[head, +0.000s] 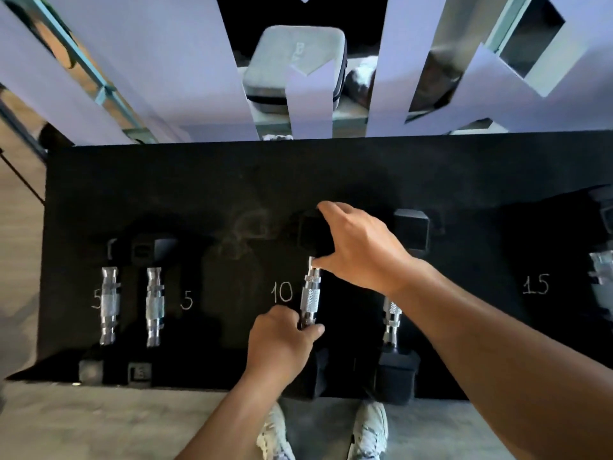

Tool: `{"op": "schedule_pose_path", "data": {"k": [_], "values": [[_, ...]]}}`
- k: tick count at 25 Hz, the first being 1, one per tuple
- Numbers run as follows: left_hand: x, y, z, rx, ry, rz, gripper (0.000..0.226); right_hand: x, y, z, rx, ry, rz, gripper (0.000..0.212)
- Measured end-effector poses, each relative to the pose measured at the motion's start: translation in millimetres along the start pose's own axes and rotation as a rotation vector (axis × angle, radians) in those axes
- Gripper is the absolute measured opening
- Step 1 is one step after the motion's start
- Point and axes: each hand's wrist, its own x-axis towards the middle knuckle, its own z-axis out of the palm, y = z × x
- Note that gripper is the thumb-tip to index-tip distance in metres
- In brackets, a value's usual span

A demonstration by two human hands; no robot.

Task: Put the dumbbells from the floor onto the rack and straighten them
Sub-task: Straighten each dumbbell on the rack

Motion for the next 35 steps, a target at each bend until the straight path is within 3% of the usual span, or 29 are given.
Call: {"op": "schedule_pose_path", "data": {"k": [8,12,15,19,22,27,31,35], "values": [[-4,9,19,-0.059,0.033,0.0,0.043,8,3,-5,-0.017,-0.005,-0.085,0.07],[-12,29,0,0.239,-0.007,0.077,0.039,2,12,-11,-0.175,-0.037,-0.173,0.072],[-20,56,-8,0.496,0.113,0.293,0.041,-10,41,-25,-0.142,0.058,-0.159,0.07],[-20,82,21,0.335,-0.043,0.381,0.056,-46,92,-36,0.096,0.107,0.088,0.085],[-16,95,41,0.314,-0.116,0.354,0.052,-55,108,-31,0.16,0.094,0.076,0.085],[-10,96,59,0.219,-0.093,0.269,0.042,-50,105,-25,0.243,0.19,0.093,0.071],[-7,87,63,0.156,-0.046,0.169,0.037,-42,92,-17,0.325,0.158,0.052,0.073],[-6,81,63,0.131,-0.032,0.181,0.037,-42,90,-10,0.374,0.18,0.066,0.077]]}}
